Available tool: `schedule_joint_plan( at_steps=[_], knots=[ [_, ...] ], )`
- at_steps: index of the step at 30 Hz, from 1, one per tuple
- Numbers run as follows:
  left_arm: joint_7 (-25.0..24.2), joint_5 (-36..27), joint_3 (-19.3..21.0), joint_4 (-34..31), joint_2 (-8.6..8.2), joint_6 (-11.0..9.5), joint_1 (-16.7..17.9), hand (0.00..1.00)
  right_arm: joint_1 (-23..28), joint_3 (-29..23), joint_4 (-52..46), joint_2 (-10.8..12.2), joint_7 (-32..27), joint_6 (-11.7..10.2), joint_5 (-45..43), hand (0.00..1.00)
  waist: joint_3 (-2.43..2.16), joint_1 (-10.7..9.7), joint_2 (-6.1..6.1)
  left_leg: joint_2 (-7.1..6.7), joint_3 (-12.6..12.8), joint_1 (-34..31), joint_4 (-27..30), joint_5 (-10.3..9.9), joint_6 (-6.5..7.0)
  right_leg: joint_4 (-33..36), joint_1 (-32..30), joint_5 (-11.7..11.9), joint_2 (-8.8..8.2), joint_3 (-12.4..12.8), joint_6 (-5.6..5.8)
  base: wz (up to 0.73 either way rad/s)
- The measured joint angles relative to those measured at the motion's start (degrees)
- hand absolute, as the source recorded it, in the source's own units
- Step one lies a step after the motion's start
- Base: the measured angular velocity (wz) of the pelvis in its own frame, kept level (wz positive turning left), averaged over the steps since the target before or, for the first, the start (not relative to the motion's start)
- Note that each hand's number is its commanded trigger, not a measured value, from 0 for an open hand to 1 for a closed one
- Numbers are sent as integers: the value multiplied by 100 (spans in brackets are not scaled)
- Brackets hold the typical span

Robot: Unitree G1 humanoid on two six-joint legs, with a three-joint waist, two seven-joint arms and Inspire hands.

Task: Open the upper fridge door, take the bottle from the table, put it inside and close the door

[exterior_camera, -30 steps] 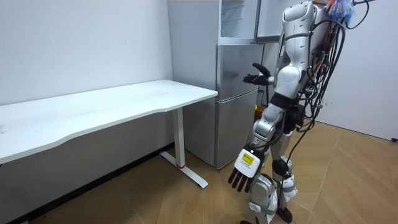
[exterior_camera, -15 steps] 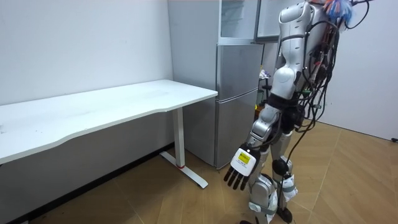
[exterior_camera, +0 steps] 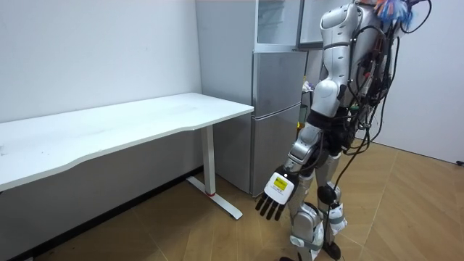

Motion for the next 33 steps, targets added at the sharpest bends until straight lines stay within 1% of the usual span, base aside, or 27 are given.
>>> schedule_joint_plan(
  at_steps=[2,5,8,11,12,14,15,17,18,21,22,23,25,26,28,30,33],
  knots=[
    [-10,-4,58,-1,8,8,24,0,-37,-163,-1,-11,-211,0,-92,0,1,-40,-3,-1,-1,-4,-1,-1,-1,3,0,-15,0,-1,3,0],
    [-20,2,115,-1,8,34,79,0,-154,-406,-96,-21,-560,4,-475,0,1,-132,-25,-8,17,-1,-23,0,0,7,-28,-34,-1,12,6,0],
    [-38,14,248,-23,13,90,104,0,-188,-628,-348,-37,-897,5,-639,0,-8,-188,-74,-16,20,9,-47,0,0,4,-30,-38,-5,10,10,0],
    [-36,21,312,-44,21,114,135,0,-197,-907,-676,-68,-1242,2,-620,0,2,-281,-108,-37,21,13,-51,1,2,7,-32,-52,-24,14,26,0],
    [-32,20,335,-66,21,121,118,0,-195,-1048,-785,-88,-1399,-5,-613,0,6,-287,-125,-48,21,11,-51,1,3,12,-37,-64,-35,14,36,0],
    [-24,-2,431,-139,30,124,115,0,-178,-1136,-972,-115,-1677,-24,-602,0,9,-287,-171,-57,19,13,-51,-2,5,33,-40,-96,-50,8,44,0],
    [-16,0,488,-165,46,123,115,0,-171,-1226,-1113,-119,-1860,-28,-605,0,21,-290,-202,-61,18,14,-51,-12,14,96,-66,-132,-60,8,44,0],
    [-6,7,509,-214,70,123,114,0,-152,-1284,-1381,-144,-2123,-95,-640,0,29,-296,-214,-66,17,-1,-54,-28,18,168,-125,-160,-75,4,46,0],
    [-7,16,510,-232,90,122,109,0,-156,-1297,-1534,-181,-2259,-140,-782,0,37,-324,-212,-72,17,-3,-60,-28,19,187,-140,-166,-82,4,45,0],
    [-25,17,533,-361,143,110,178,0,-182,-1470,-1889,-333,-2614,-157,-1049,0,42,-384,-204,-80,20,-9,-86,-33,25,183,-152,-172,-83,13,55,0],
    [-30,21,532,-487,159,105,259,0,-215,-1510,-1997,-420,-2742,-217,-1044,0,39,-419,-210,-83,23,-3,-110,-32,25,186,-162,-173,-81,17,57,0],
    [-30,32,533,-549,161,101,286,0,-190,-1512,-2086,-466,-2804,-247,-1046,0,38,-421,-210,-83,29,-3,-117,-32,24,188,-169,-174,-81,21,57,-5],
    [-34,172,533,-722,163,53,340,0,-145,-1568,-2411,-585,-3013,-379,-1060,0,31,-422,-219,-83,58,-32,-131,-30,23,203,-225,-174,-81,27,55,-6],
    [-39,204,532,-739,164,48,339,0,-141,-1572,-2475,-628,-3080,-384,-1058,0,29,-422,-223,-83,62,-42,-130,-30,23,202,-237,-173,-80,27,55,0],
    [-50,284,530,-751,168,46,340,0,-152,-1625,-2615,-790,-3275,-388,-1145,0,13,-446,-248,-86,69,-49,-129,-30,23,198,-236,-174,-81,33,56,0],
    [-74,296,530,-773,169,47,347,0,-165,-1756,-2805,-815,-3459,-400,-1314,0,11,-430,-254,-88,77,-47,-128,-29,23,196,-234,-174,-81,37,56,-2],
    [-163,284,530,-850,175,44,423,0,-192,-1827,-3112,-953,-3624,-411,-1497,0,12,-436,-266,-88,104,-16,-128,-28,23,185,-219,-175,-80,71,57,-5]
  ],
)
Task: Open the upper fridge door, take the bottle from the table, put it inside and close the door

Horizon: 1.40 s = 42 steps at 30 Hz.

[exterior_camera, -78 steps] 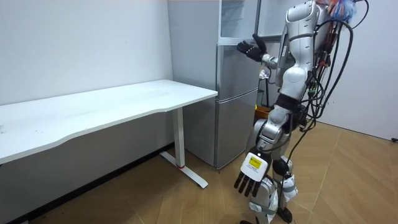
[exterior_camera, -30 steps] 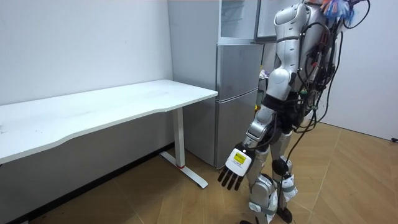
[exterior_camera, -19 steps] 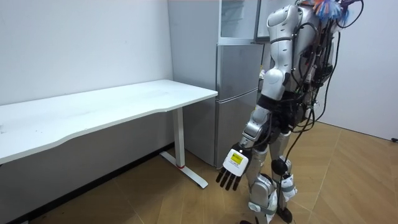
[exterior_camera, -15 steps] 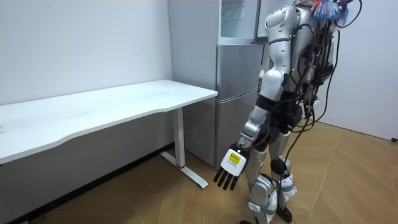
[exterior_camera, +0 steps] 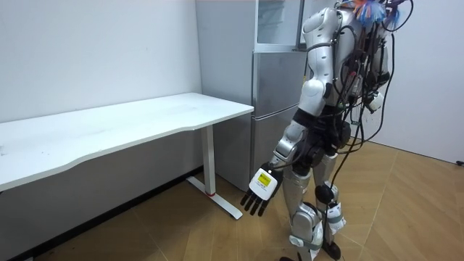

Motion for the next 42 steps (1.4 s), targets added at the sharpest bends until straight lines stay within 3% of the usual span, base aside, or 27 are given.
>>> schedule_joint_plan(
  at_steps=[8,13,18,23,26,30,42],
  knots=[
    [-43,-55,-4,19,4,-121,126,0,-161,-183,-408,-295,-386,-120,-254,0,10,12,-123,-2,1,13,-2,1,1,7,2,-13,10,41,8,0],
    [-79,-36,-4,18,6,-110,143,0,-422,-221,-551,-697,-635,-124,-374,0,25,17,-187,3,-11,9,-11,1,1,10,-1,-12,19,42,8,0],
    [-102,-13,-4,11,5,-95,152,0,-709,-407,-718,-835,-694,-126,-911,0,21,5,-195,2,-11,4,-10,1,1,3,-6,-12,12,20,8,0],
    [-112,-2,-7,12,5,-81,136,0,-833,-408,-1503,-920,-858,-125,-1135,0,21,19,-219,1,6,27,-5,2,0,-2,11,-11,12,33,7,-2],
    [-120,-3,-12,21,6,-97,94,0,-908,-387,-1697,-1092,-862,-126,-1501,0,24,56,-266,0,5,20,-2,1,0,-2,9,-10,12,33,7,0],
    [-165,6,-6,155,13,-93,94,0,-906,-338,-1843,-1097,-901,-100,-2252,0,33,64,-265,0,3,15,-2,2,0,13,-9,-19,12,30,8,0],
    [-265,279,36,194,12,-112,84,0,-871,-126,-2603,-1109,-778,191,-2576,0,40,44,-259,-4,3,21,-4,2,-1,80,-13,-20,8,23,9,0]
  ],
)
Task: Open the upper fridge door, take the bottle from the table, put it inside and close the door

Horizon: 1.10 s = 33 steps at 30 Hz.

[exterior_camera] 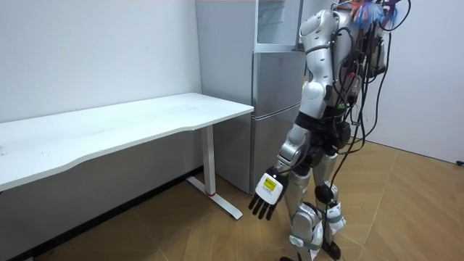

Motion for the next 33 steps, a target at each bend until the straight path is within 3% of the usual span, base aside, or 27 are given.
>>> schedule_joint_plan(
  at_steps=[5,6,10,16,23,33],
  knots=[
    [4,108,0,-5,15,-9,3,0,-225,-9,-402,-387,67,-70,-114,0,4,-3,-121,8,-11,-8,15,0,0,-83,30,10,5,-15,-5,2],
    [6,110,-2,-4,23,-7,15,0,-227,-11,-465,-439,122,-124,-166,0,23,4,-139,10,-19,-15,23,0,0,-92,40,10,6,-23,-4,6],
    [8,110,-72,-1,59,43,30,0,-225,-11,-670,-439,200,-140,-561,0,-2,27,-176,21,-55,-45,24,-4,0,-174,81,69,19,-78,-5,5],
    [65,115,-69,7,99,80,31,0,-233,3,-1068,-438,388,-138,-798,0,-46,160,-68,23,-79,-34,2,-3,0,-169,103,91,26,-95,-4,2],
    [63,227,-60,52,119,83,31,0,-238,15,-1278,-438,478,-137,-797,0,-16,250,52,25,-89,-5,2,-3,0,-155,133,91,25,-101,-5,0],
    [3,228,-68,73,128,86,14,0,-557,202,-1351,-438,1058,-137,-797,0,10,311,-48,22,-103,18,11,-2,1,-181,196,90,29,-98,-6,0]
  ],
)
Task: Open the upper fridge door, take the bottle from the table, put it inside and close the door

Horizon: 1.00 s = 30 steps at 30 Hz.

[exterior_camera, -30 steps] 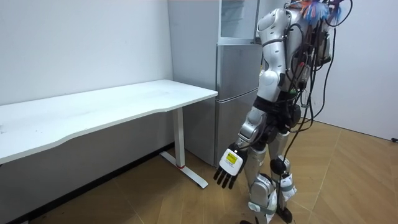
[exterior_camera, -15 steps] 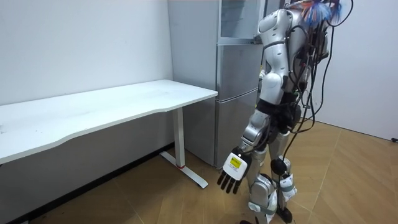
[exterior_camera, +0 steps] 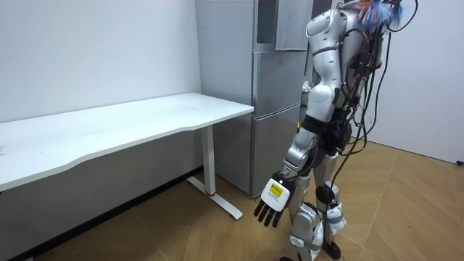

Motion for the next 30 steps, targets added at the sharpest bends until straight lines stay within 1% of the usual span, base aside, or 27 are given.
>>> schedule_joint_plan(
  at_steps=[5,6,7,8,9,11,12,13,14,16,17,19,20,22,23,24,26,27,28,30],
  knots=[
    [-2,9,1,-18,1,-5,-81,0,-124,330,-34,0,456,0,2,0,1,49,7,0,-5,0,0,0,0,-11,-11,1,2,-1,0,0],
    [-2,13,1,-19,0,-4,-111,0,-126,388,-34,0,547,0,3,0,1,120,8,0,-4,-5,0,0,0,-6,-13,1,2,-2,0,0],
    [-1,112,-1,-18,0,-2,-149,0,-144,482,-17,2,614,6,11,0,11,157,23,3,-2,-13,1,-1,-1,-2,-3,1,2,-3,0,0],
    [-2,121,-8,-17,0,-2,-163,0,-166,538,0,3,673,14,16,0,15,165,3,3,-2,-14,1,-1,-1,1,-2,1,2,-8,-1,0],
    [-4,122,-16,-15,0,-2,-175,0,-230,672,35,3,788,26,31,0,22,176,12,4,-3,-26,1,-1,-1,8,2,2,1,-13,-2,0],
    [-6,207,-13,-4,1,-1,-183,0,-311,853,51,4,960,42,29,0,24,188,21,4,-27,-56,1,-1,-1,10,0,4,0,-35,-5,4],
    [-11,302,-17,17,10,12,-183,0,-340,968,50,4,1068,46,25,0,15,218,36,4,-44,-57,4,-1,-1,10,3,4,0,-48,-5,6],
    [-23,348,-62,38,20,51,-184,0,-349,1064,50,4,1164,84,24,0,22,257,18,4,-72,-57,6,-1,-1,10,15,4,-3,-65,-5,6],
    [-27,349,-112,41,26,80,-182,0,-364,1127,54,4,1200,116,27,0,21,269,20,4,-79,-59,10,-1,-1,10,20,4,-5,-78,-5,11],
    [-69,359,-280,39,34,169,-184,0,-452,1337,104,5,1348,265,30,0,16,286,8,-6,-163,-122,70,-1,0,10,22,4,-24,-177,-5,19],
    [-80,359,-289,40,34,182,-184,0,-459,1381,105,5,1377,292,56,0,19,305,-1,-5,-175,-121,85,-1,0,10,21,4,-24,-190,-5,20],
    [-87,361,-293,36,36,229,-186,0,-563,1513,335,18,1487,266,292,0,43,308,-27,-4,-298,-182,166,-4,3,9,57,6,-36,-324,-6,25],
    [-87,364,-316,34,36,245,-186,0,-584,1516,368,20,1479,266,318,0,47,310,-26,-4,-301,-193,182,-7,6,9,60,6,-38,-330,-6,15],
    [-86,470,-339,34,40,336,-211,0,-816,1622,623,20,1556,268,463,0,53,339,-15,-2,-310,-206,197,-6,7,2,88,21,-38,-345,-18,0],
    [-85,516,-335,28,45,339,-230,0,-853,1622,679,20,1571,270,475,0,52,350,-13,-1,-317,-208,196,-6,7,2,96,26,-38,-353,-20,0],
    [-85,646,-325,19,54,341,-283,0,-907,1621,782,20,1602,277,470,0,42,405,2,1,-319,-209,200,-7,7,4,100,35,-37,-350,-27,0],
    [-84,798,-325,9,55,363,-358,0,-971,1623,920,20,1640,280,430,0,19,468,36,2,-316,-210,214,-4,11,2,101,56,-36,-341,-28,0],
    [-83,844,-325,-1,55,424,-388,0,-1007,1627,987,20,1676,284,427,0,-3,496,60,1,-307,-207,220,1,18,2,104,62,-38,-332,-26,-4],
    [-75,843,-325,-22,56,455,-388,0,-1010,1638,1033,20,1699,285,428,0,-15,535,73,1,-291,-185,220,3,20,2,115,66,-38,-320,-26,-4],
    [-55,843,-325,-22,60,480,-383,0,-1011,1663,1148,20,1704,283,428,0,-15,570,75,0,-289,-147,220,7,22,-1,122,66,-38,-318,-26,-2]
  ],
)
